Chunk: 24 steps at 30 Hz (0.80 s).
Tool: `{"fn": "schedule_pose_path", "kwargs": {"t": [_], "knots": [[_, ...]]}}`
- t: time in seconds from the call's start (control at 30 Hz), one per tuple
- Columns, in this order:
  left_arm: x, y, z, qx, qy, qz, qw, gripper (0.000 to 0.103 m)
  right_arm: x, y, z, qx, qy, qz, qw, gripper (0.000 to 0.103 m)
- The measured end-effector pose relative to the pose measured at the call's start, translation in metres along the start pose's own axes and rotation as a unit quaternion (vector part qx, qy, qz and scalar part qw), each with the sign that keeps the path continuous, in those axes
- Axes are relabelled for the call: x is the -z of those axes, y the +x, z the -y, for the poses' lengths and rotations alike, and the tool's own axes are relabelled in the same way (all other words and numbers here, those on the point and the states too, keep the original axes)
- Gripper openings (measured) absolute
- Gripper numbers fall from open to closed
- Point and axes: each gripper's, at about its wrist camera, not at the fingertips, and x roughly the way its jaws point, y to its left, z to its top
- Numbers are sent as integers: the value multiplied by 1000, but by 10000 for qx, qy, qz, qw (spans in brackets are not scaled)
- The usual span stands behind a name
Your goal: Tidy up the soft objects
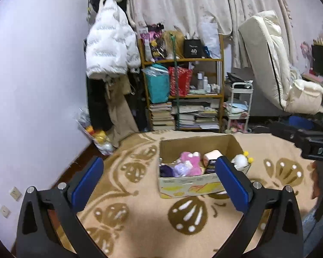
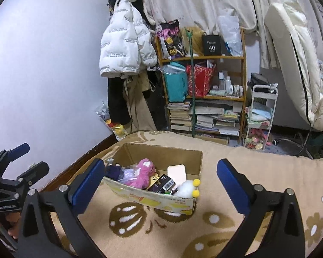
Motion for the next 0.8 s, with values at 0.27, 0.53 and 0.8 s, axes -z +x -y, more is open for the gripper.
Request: {"fn": "schedule_pose_path", "kwargs": {"t": [0.27, 0.53, 0.8], "knots": [[13, -40, 8, -40, 71, 235, 9997, 102, 7, -46, -13, -72, -77, 208, 9997, 103], [38, -58, 4, 125, -238, 556, 9981, 102, 26, -74, -14, -41, -28, 443, 9990, 103], [60, -46, -1, 2, -342, 501, 9982, 102, 52, -82, -13, 62, -27, 643, 9979, 103]]}}
